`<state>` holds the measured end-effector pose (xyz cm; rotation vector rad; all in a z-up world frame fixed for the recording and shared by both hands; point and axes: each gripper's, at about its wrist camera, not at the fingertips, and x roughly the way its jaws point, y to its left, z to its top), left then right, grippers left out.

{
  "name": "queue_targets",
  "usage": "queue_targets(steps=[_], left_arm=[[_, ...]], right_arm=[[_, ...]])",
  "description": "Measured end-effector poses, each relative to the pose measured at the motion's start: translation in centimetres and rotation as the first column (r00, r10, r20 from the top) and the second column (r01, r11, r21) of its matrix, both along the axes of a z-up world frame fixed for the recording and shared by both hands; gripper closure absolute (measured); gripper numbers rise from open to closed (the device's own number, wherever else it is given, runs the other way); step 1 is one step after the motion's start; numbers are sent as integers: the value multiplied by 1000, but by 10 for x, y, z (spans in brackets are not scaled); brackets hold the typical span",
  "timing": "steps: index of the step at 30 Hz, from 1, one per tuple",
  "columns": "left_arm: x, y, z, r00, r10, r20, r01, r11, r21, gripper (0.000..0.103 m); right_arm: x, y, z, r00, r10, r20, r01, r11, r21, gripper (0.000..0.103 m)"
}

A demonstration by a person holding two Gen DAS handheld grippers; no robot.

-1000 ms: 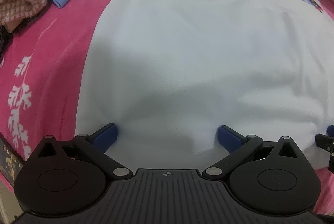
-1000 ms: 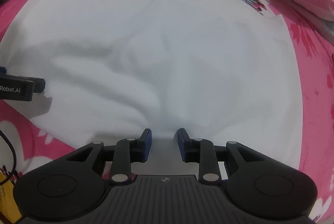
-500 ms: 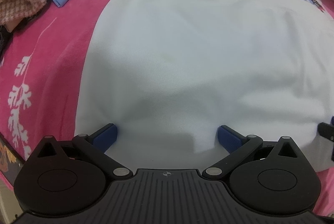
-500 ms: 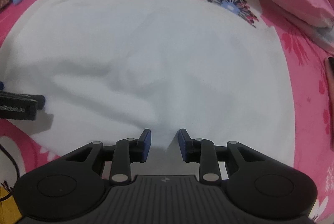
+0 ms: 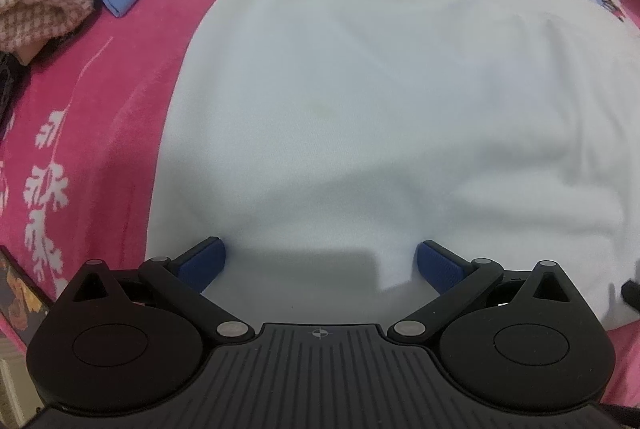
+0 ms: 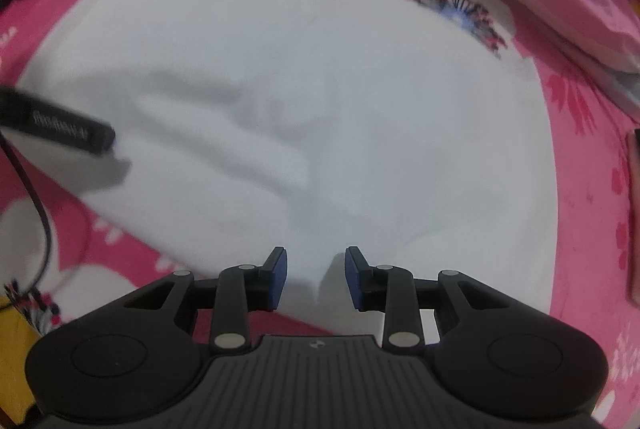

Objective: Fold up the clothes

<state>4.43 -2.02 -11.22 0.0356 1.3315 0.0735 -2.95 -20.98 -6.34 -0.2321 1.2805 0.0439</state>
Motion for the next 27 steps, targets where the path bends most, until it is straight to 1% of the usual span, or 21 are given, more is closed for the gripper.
queue_targets(steps=[2, 5, 7, 9, 11, 14, 16, 19, 20, 22, 23, 25, 27], left_arm=[[-4, 1, 5, 1000, 10, 15, -10, 1000, 1, 0], [-14, 9, 15, 997, 60, 53, -59, 998, -19, 1], [-24, 16, 25, 990, 104, 93, -100, 994, -46, 1], [-28, 33, 28, 982, 135, 130, -127, 989, -70, 3], [-39, 30, 34, 976, 156, 155, -145, 986, -81, 4], [-56, 26, 44, 964, 207, 165, -196, 977, -84, 6], [-58, 36, 44, 953, 250, 170, -238, 967, -89, 8], [-57, 53, 38, 939, 299, 171, -285, 953, -104, 15], [-57, 57, 38, 936, 309, 171, -293, 950, -110, 20], [-58, 64, 37, 930, 326, 168, -307, 943, -126, 21], [-58, 68, 36, 927, 335, 168, -314, 939, -139, 24], [-58, 74, 37, 921, 349, 175, -321, 932, -171, 25], [-57, 79, 36, 920, 352, 173, -316, 927, -203, 25]], right_arm=[[5, 1, 9, 1000, 2, 27, -3, 1000, 22, 70], [15, 5, 22, 997, 15, 69, -19, 998, 55, 70], [25, 8, 28, 995, 29, 93, -36, 997, 75, 70], [32, 13, 34, 993, 41, 112, -52, 994, 92, 70], [43, 18, 39, 990, 60, 127, -74, 992, 107, 70], [59, 27, 43, 987, 77, 139, -97, 985, 141, 70], [68, 35, 45, 984, 93, 150, -117, 981, 156, 70], [85, 44, 46, 981, 112, 156, -142, 970, 196, 70], [91, 49, 46, 981, 120, 152, -152, 965, 215, 70], [98, 58, 47, 978, 141, 151, -175, 954, 242, 70], [103, 63, 47, 976, 159, 146, -193, 946, 261, 70], [112, 74, 49, 975, 175, 140, -210, 931, 298, 70], [124, 86, 49, 975, 192, 109, -219, 910, 353, 70]])
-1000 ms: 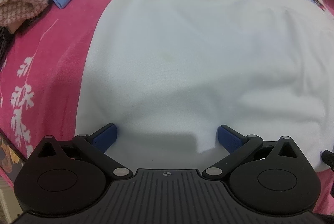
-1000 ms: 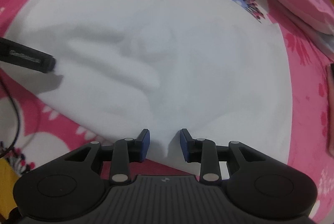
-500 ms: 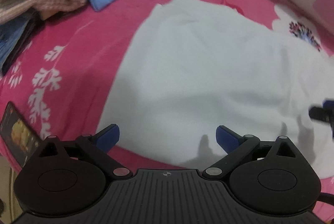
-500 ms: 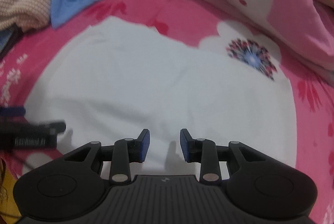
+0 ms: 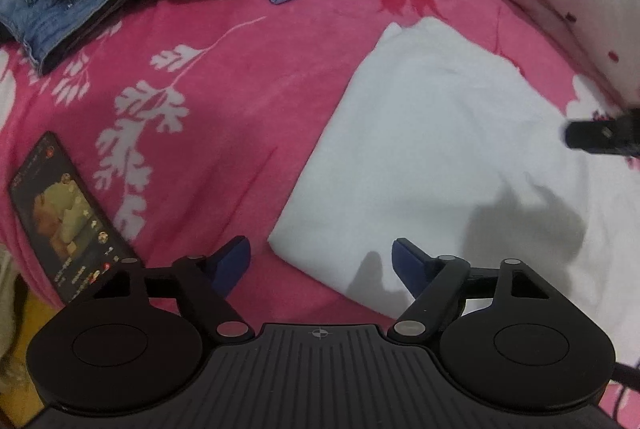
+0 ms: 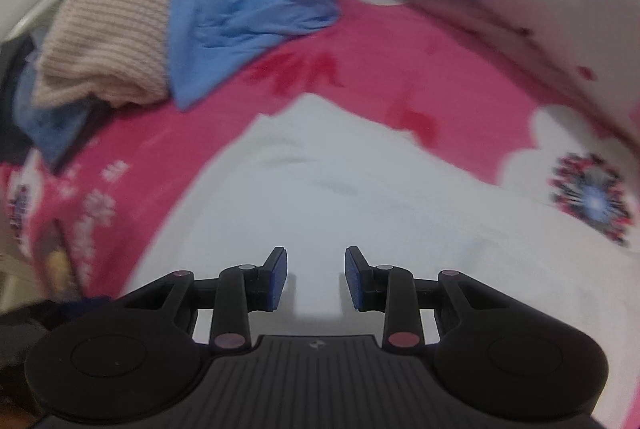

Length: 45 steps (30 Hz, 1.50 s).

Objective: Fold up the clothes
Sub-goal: 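Move both open tools to the sweatshirt's folded edge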

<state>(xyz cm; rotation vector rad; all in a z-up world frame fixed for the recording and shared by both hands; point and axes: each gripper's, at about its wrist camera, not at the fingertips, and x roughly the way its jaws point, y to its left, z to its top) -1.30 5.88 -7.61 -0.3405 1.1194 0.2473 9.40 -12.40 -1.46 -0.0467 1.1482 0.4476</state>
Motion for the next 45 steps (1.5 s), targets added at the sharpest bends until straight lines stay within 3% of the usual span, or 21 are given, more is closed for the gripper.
queue_targets(steps=[7, 13, 18, 26, 32, 37, 40, 45], left_arm=[[9, 12, -4, 1000, -25, -4, 24, 998, -51, 23], [13, 21, -9, 998, -53, -23, 50, 993, -108, 27], [9, 29, -8, 998, -65, -23, 60, 985, -164, 38], [8, 43, -17, 999, -35, -15, 30, 969, -246, 41], [11, 42, -14, 998, -67, 15, 69, 970, -232, 54], [16, 42, -20, 995, -96, -6, 92, 968, -233, 55], [16, 41, -19, 994, -106, 7, 106, 975, -197, 79], [11, 34, -14, 988, -144, 49, 150, 975, -164, 94]], right_arm=[[38, 44, -15, 979, -8, -202, 34, 991, 128, 67], [55, 68, -31, 951, -36, -308, 88, 984, 157, 64], [62, 81, -38, 941, -39, -336, 89, 987, 135, 64], [65, 90, -44, 933, -36, -358, 79, 991, 108, 64], [66, 89, -48, 926, -70, -372, 108, 991, 81, 64], [67, 87, -53, 915, -101, -390, 135, 989, 61, 64], [68, 89, -52, 916, -102, -387, 132, 990, 51, 64], [72, 93, -49, 920, -100, -379, 120, 992, 31, 60]])
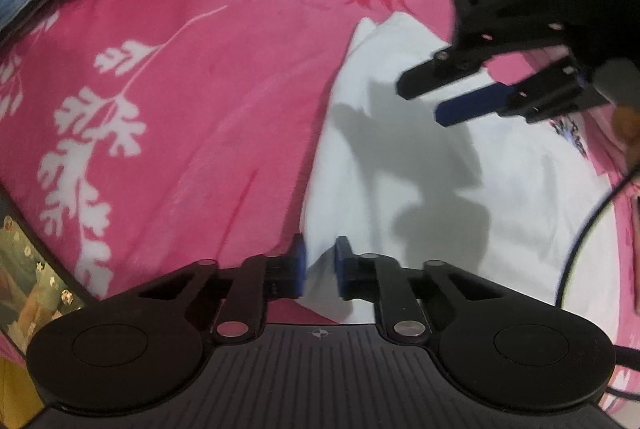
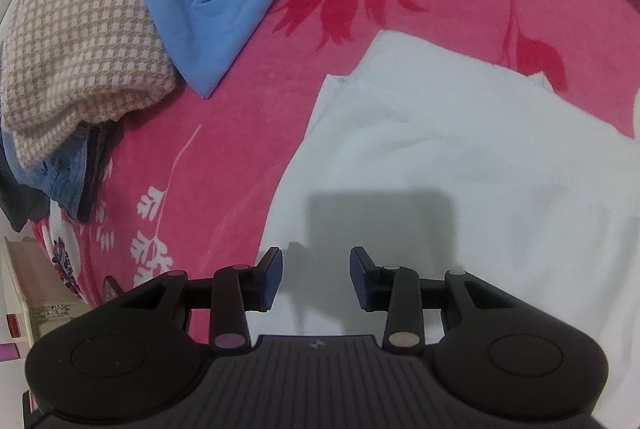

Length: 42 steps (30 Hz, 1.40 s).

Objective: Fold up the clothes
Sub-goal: 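Move both open tools to the sweatshirt's folded edge, then pinch the sweatshirt edge with the left tool while the right tool pinches beside it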

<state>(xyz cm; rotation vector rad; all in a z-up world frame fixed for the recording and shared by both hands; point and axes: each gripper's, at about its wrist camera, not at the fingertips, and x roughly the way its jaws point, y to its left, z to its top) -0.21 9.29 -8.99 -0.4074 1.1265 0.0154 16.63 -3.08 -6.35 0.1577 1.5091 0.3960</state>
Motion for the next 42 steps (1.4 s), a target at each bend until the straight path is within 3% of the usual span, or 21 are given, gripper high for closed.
queue_targets(steps=[3, 10, 14, 25, 28, 31, 39, 42], left_arm=[[-4, -1, 7, 1000, 4, 31, -4, 1000, -8, 96], [-14, -3, 35, 987, -41, 157, 52, 996, -68, 96], [-11, -5, 42, 979, -69, 191, 87, 992, -89, 97], [-13, -8, 45, 967, -109, 228, 145, 979, -146, 97], [-11, -7, 43, 965, -115, 235, 156, 974, -164, 97], [-4, -5, 40, 963, -123, 238, 169, 969, -180, 97], [3, -3, 41, 954, -155, 258, 214, 952, -220, 97], [5, -7, 45, 944, -181, 277, 249, 940, -232, 97]], right_arm=[[3, 4, 0, 1000, 15, 10, -15, 1000, -23, 48], [11, 24, -8, 995, 99, 6, -99, 993, -68, 48], [17, 41, -14, 987, 159, -7, -159, 983, -89, 44], [18, 85, -36, 928, 365, -68, -371, 901, -224, 45], [16, 86, -37, 924, 377, -64, -380, 890, -252, 49], [16, 84, -38, 923, 381, -59, -382, 884, -271, 59], [12, 64, -28, 936, 352, -3, -340, 902, -266, 96], [9, 53, -19, 943, 331, 29, -315, 917, -245, 98]])
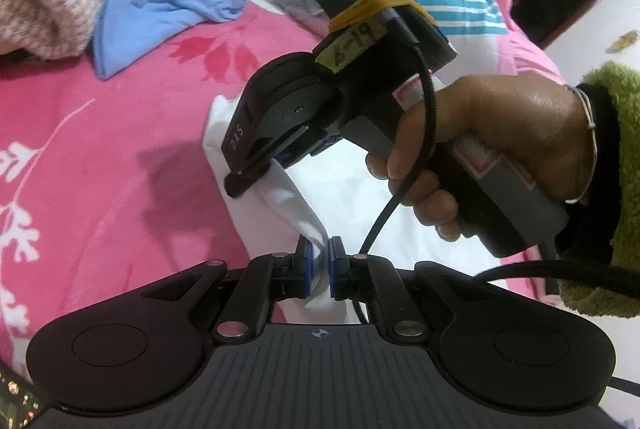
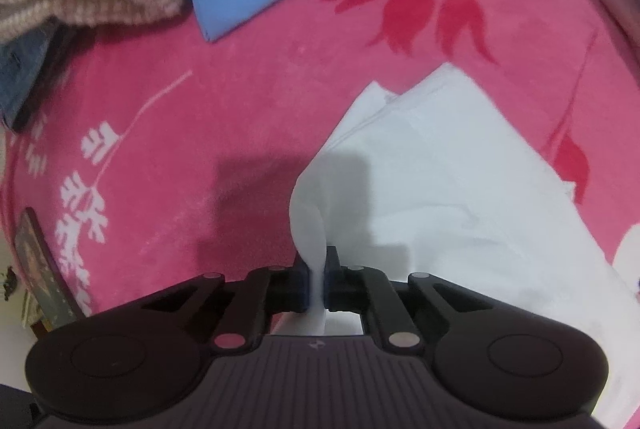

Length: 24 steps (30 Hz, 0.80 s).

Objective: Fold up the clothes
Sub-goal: 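Pinch the sweatshirt edge with the left tool while the right tool pinches beside it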

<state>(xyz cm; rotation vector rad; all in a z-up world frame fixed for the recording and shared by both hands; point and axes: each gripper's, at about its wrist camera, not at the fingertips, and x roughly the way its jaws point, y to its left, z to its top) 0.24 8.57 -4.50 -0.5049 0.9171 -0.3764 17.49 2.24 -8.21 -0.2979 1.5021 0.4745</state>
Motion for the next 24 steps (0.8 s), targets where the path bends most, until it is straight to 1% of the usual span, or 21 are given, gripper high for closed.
queue_targets(steps=[7, 14, 18, 21, 24], left_arm=[[4, -22, 12, 997, -73, 28, 74, 997, -35, 97], [9, -68, 23, 983, -171, 66, 174, 984, -42, 97], [15, -106, 23, 967, -243, 74, 247, 968, -41, 98], [20, -136, 19, 951, -300, 75, 303, 952, -39, 98], [23, -166, 12, 932, -355, 73, 357, 933, -31, 98]], right_arm=[[-4, -41, 36, 992, -110, 69, 101, 988, 115, 98], [-9, -105, 61, 964, -230, 133, 203, 961, 189, 98], [-13, -152, 71, 940, -306, 150, 269, 937, 224, 98], [-16, -187, 72, 920, -358, 161, 317, 919, 236, 98], [-20, -227, 68, 892, -426, 152, 383, 890, 249, 98]])
